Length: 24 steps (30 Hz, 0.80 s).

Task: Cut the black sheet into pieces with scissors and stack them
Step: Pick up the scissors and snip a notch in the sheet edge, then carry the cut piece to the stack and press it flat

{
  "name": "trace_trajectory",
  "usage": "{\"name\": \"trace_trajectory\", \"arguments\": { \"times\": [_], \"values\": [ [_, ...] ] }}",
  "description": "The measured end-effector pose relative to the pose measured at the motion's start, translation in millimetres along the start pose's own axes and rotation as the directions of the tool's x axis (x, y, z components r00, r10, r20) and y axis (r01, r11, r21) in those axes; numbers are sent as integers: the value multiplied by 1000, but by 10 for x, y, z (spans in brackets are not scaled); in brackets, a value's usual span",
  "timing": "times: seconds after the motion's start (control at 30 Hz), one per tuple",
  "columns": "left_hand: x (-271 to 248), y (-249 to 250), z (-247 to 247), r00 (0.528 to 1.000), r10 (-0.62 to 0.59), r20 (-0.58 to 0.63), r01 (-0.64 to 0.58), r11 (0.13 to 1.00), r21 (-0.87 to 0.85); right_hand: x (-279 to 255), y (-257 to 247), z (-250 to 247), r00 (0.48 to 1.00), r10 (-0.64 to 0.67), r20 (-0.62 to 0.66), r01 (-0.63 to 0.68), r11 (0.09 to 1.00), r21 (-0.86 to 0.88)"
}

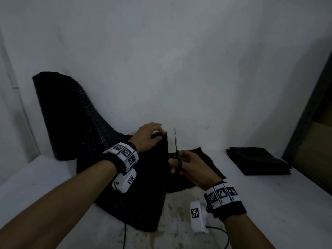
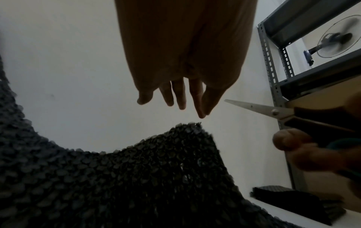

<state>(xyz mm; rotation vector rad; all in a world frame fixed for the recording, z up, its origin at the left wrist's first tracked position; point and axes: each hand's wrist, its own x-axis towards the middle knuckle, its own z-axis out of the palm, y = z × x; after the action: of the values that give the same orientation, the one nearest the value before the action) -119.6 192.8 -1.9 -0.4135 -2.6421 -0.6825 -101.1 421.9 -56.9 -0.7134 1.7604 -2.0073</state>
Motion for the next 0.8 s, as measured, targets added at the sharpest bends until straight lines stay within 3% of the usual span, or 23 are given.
{"name": "trace_trajectory", "arguments": {
  "times": [0.1, 0.13, 0.17, 0.23, 0.3, 0.4, 0.47, 0.7, 0.77, 0.8],
  "values": [
    [-120, 108, 131, 991, -55, -121, 44, 995, -94, -5, 26, 21, 995, -27, -92, 26, 999, -18],
    [-171, 175, 158, 991, -109, -72, 94, 978, -186, -4, 26, 37, 993, -47, -108, 43, 998, -37],
    [-224, 258, 186, 986, -157, 53, 166, 940, -298, 4, 35, 53, 990, -65, -123, 56, 996, -68],
    [-336, 429, 264, 917, -179, 357, 343, 811, -474, 54, 70, 80, 980, -77, -184, 39, 979, -202],
    [-439, 553, 355, 835, -164, 525, 499, 627, -599, 102, 107, 101, 969, -61, -240, -22, 945, -326],
    [-511, 611, 440, 823, -162, 544, 558, 406, -723, 111, 117, 143, 970, -25, -243, -66, 931, -360],
    [-539, 584, 467, 822, -168, 545, 567, 347, -747, 75, 110, 164, 976, 0, -217, -70, 947, -314],
    [-643, 532, 498, 817, -254, 517, 576, 396, -715, -76, 120, 75, 992, 108, -58, -112, 991, -72],
    [-656, 445, 471, 813, -338, 475, 577, 577, -578, -87, 168, -52, 982, 121, -145, -140, 982, -129],
    [-670, 392, 456, 811, -373, 451, 566, 694, -445, -81, 202, -137, 972, 115, -206, -165, 955, -247]
  ]
}}
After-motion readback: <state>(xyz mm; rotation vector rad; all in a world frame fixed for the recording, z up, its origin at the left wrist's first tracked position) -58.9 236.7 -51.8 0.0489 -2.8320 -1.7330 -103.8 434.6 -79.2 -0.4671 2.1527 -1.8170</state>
